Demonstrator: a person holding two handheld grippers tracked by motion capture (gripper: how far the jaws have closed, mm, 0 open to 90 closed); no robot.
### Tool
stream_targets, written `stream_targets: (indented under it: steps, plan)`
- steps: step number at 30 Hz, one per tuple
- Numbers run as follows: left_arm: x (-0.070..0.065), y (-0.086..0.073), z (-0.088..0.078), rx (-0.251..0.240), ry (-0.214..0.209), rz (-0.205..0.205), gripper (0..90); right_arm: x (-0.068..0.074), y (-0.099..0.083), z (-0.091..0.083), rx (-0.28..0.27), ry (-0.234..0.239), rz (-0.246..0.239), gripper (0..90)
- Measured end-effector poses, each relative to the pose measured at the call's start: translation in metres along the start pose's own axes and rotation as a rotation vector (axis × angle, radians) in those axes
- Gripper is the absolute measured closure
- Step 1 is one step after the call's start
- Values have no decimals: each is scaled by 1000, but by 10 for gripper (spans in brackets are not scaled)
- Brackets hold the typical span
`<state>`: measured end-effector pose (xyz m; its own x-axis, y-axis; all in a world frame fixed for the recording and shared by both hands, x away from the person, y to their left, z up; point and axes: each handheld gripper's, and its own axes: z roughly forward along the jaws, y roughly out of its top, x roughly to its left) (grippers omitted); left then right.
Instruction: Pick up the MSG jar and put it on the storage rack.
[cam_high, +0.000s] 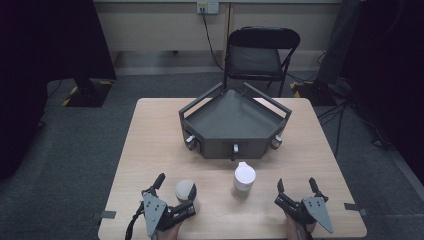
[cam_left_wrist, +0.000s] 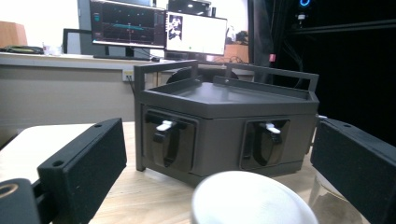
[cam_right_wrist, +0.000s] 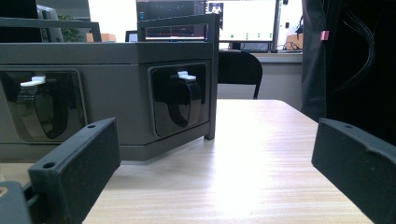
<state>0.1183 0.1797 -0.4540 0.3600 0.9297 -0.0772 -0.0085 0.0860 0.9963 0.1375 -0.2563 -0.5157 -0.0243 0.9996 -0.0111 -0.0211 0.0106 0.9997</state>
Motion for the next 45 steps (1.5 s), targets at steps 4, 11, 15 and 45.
stream_targets:
  steps: [4,11,15,45]
  plan:
    - [-5,-7,2,4,-2,14,62,0,0,0,0,0,0,0]
    - [-12,-14,5,53,10,45,119,0,0,0,0,1,0,0]
    - [-11,-16,6,90,5,33,143,0,0,0,0,1,0,0]
    - [-8,-16,2,111,-19,57,341,0,0,0,1,1,0,0]
